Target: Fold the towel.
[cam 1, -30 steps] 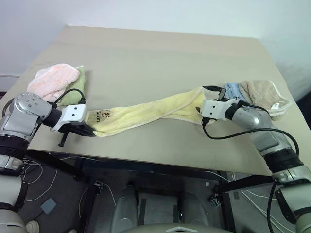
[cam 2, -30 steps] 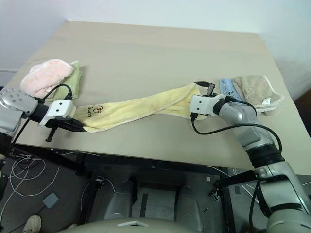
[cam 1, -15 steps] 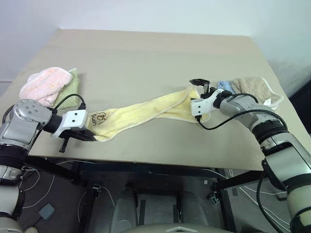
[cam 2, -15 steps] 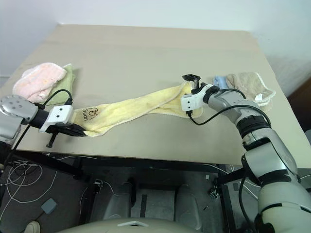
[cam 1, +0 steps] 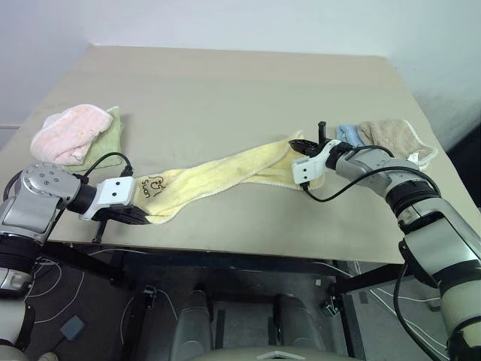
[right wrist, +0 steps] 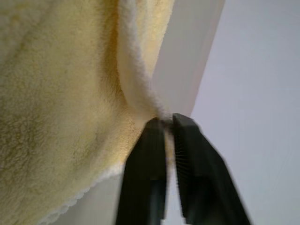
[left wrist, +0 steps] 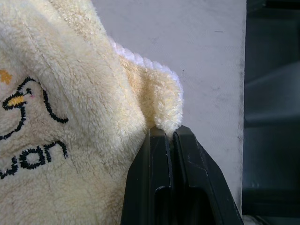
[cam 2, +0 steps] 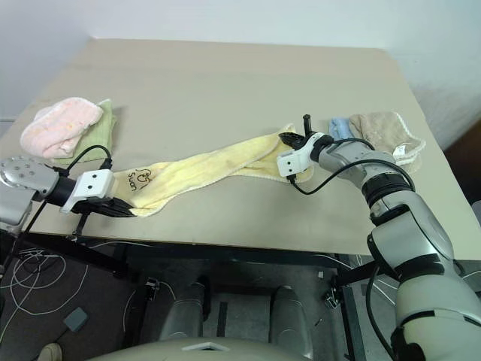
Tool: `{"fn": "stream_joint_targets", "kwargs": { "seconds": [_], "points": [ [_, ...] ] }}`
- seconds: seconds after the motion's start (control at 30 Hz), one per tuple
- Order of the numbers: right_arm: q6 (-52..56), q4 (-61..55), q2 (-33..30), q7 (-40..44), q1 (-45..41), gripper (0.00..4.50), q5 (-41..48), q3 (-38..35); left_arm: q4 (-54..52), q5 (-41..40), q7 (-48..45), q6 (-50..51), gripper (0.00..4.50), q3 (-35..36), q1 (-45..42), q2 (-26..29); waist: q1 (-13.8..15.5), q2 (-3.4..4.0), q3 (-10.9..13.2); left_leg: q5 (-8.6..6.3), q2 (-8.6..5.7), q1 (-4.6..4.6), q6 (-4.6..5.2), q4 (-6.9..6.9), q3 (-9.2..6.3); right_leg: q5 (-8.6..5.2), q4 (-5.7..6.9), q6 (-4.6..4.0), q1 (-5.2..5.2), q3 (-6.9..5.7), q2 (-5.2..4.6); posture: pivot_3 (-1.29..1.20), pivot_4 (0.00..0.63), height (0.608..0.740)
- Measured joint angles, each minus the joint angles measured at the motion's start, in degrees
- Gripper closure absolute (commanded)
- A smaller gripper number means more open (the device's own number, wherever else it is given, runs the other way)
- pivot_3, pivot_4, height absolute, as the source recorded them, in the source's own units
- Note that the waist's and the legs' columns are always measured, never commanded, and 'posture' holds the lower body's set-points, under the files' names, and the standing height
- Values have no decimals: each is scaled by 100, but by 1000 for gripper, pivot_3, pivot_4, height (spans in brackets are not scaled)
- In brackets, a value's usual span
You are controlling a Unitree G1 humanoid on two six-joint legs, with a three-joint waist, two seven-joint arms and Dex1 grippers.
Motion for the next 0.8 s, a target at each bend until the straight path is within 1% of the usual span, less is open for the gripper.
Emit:
{"fn": "stream_joint_targets", "kwargs": {
  "seconds": [0.27,0.4,0.5,0.6,0.67,0.7,0.73,0.8],
  "points": [
    [41,43,-7,-156,-8,4462,-37,27,-79,-22,144,104,4500,64,57,-17,-1,0,0,0,0,1,0,0,0,0,1,0,-1,2,0,0,150,728],
    [171,-55,-152,36,64,4462,271,-203,-12,-334,577,501,4500,440,-147,-389,55,0,0,0,-1,1,0,3,0,0,2,0,4,1,0,0,150,728],
    [363,-426,-447,418,249,4462,808,-698,341,-563,1333,848,4500,896,-702,-817,64,-1,1,2,-2,3,3,10,-1,0,1,1,13,0,0,0,150,728],
    [608,-758,-726,854,390,4462,1297,-1139,904,-569,2193,850,4500,1301,-1286,-1126,37,-2,0,13,-2,7,15,11,-2,1,1,2,16,1,0,0,150,728],
    [739,-926,-878,1085,432,4462,1536,-1356,1269,-558,2701,852,4500,1450,-1608,-1271,11,-2,0,21,-2,14,24,11,-1,1,1,4,22,2,0,0,150,728],
    [802,-935,-926,1227,433,4462,1661,-1480,1638,-545,3093,857,4500,1544,-1925,-1462,19,-3,1,22,-2,15,25,11,-3,-1,2,8,23,1,1,0,150,728],
    [883,-947,-924,1369,388,4462,1796,-1567,2018,-534,3522,865,4500,1614,-2290,-1644,19,-6,3,24,-2,13,26,11,-3,0,0,32,21,1,2,0,150,728],
    [953,-932,-901,1560,238,4462,1966,-1673,2589,-493,4121,796,4500,1711,-2863,-1901,16,-6,3,31,-3,10,25,13,-3,9,-6,54,21,3,1,0,150,728]
  ]
}}
